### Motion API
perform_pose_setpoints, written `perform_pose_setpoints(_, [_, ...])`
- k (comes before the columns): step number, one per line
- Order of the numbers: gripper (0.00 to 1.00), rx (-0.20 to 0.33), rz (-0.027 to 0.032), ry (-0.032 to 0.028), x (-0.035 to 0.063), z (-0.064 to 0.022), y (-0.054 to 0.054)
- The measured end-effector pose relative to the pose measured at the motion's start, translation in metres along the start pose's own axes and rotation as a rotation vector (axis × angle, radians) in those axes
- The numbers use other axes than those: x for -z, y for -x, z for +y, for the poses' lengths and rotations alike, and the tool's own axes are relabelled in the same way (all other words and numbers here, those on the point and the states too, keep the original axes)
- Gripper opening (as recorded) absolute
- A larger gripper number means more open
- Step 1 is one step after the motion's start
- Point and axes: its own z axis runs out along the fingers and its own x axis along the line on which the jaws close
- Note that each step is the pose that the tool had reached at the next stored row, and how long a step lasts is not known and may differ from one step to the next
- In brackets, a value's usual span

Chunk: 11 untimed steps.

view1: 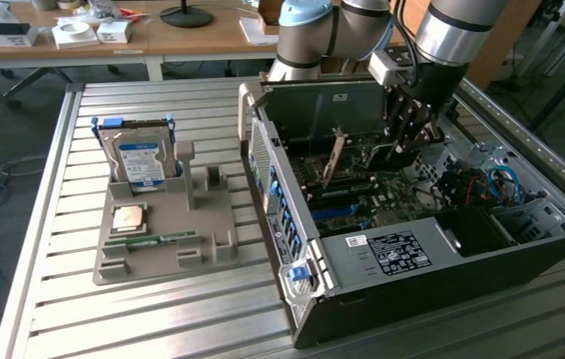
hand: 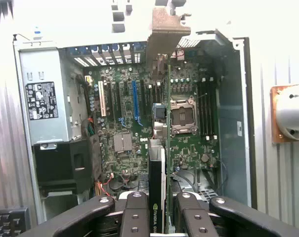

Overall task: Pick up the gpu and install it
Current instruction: 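Insert the gpu into the slot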

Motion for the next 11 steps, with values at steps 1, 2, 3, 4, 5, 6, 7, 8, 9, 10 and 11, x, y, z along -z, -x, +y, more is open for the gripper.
perform_pose_setpoints(1, [0.26,0.0,0.0,0.0,0.0005,0.0,0.0])
perform_pose_setpoints(2, [0.26,0.0,0.0,0.0,0.0005,0.0,0.0])
perform_pose_setpoints(3, [0.26,0.0,0.0,0.0,0.0005,0.0,0.0])
perform_pose_setpoints(4, [0.26,0.0,0.0,0.0,0.0004,0.0,0.0])
perform_pose_setpoints(5, [0.26,0.0,0.0,0.0,0.0004,0.0,0.0])
perform_pose_setpoints(6, [0.26,0.0,0.0,0.0,0.0004,0.0,0.0])
perform_pose_setpoints(7, [0.26,0.0,0.0,0.0,0.0004,0.0,0.0])
perform_pose_setpoints(8, [0.26,0.0,0.0,0.0,0.0004,0.0,0.0])
perform_pose_setpoints(9, [0.26,0.0,0.0,0.0,0.0004,0.0,0.0])
perform_pose_setpoints(10, [0.26,0.0,-0.0001,0.0,0.0004,0.0,0.0])
perform_pose_setpoints(11, [0.26,0.0,-0.0002,0.0,0.0001,0.0,0.0])
